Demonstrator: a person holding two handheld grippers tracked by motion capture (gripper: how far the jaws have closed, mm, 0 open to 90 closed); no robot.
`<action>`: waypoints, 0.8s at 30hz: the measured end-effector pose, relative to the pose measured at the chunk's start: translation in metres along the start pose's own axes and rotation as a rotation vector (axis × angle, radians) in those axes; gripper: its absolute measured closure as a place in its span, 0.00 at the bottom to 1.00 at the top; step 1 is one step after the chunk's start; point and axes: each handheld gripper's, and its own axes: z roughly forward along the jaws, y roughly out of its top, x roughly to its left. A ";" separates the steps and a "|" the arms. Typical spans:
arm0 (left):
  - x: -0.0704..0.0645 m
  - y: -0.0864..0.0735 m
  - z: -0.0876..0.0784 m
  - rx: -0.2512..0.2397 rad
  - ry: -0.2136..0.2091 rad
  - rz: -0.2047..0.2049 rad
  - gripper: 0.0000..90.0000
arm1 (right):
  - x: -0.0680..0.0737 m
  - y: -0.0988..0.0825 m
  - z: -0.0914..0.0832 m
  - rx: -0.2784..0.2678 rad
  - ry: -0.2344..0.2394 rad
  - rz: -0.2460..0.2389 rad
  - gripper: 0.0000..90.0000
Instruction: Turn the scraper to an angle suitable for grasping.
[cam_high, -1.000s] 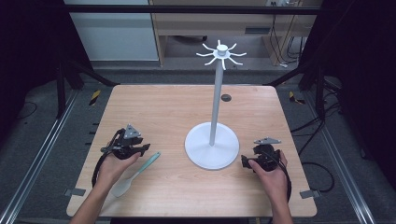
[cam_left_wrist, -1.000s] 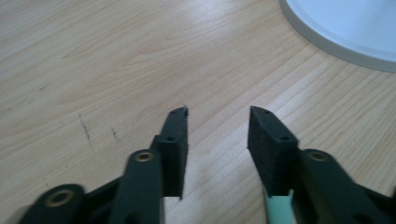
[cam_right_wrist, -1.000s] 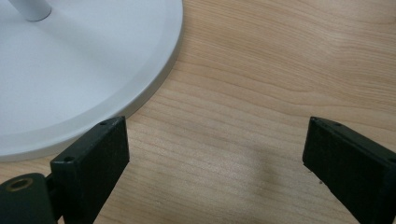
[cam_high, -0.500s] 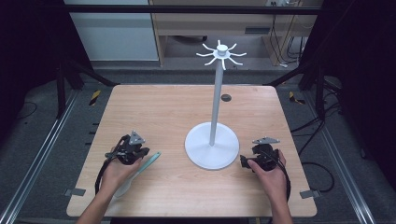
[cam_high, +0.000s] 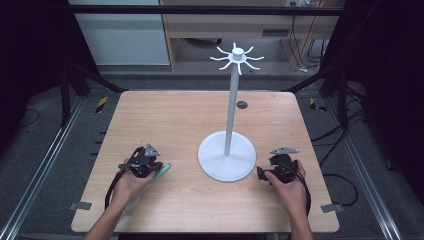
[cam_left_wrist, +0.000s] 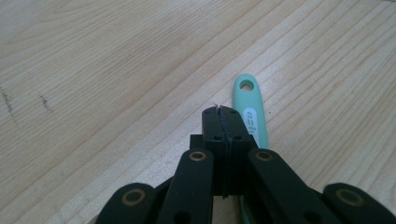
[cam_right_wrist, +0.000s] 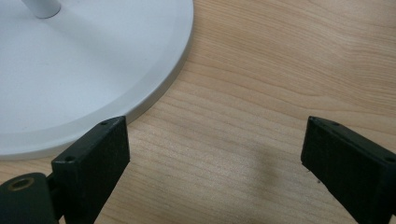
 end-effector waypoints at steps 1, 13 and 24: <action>-0.001 0.000 0.002 0.001 -0.001 0.000 1.00 | 0.000 0.000 0.000 0.000 0.001 0.000 0.09; -0.023 0.003 -0.001 0.015 -0.063 0.059 1.00 | 0.000 0.000 0.000 -0.002 0.001 0.002 0.09; -0.047 0.007 -0.006 0.022 -0.089 0.154 1.00 | 0.000 0.000 0.000 -0.002 0.008 -0.001 0.09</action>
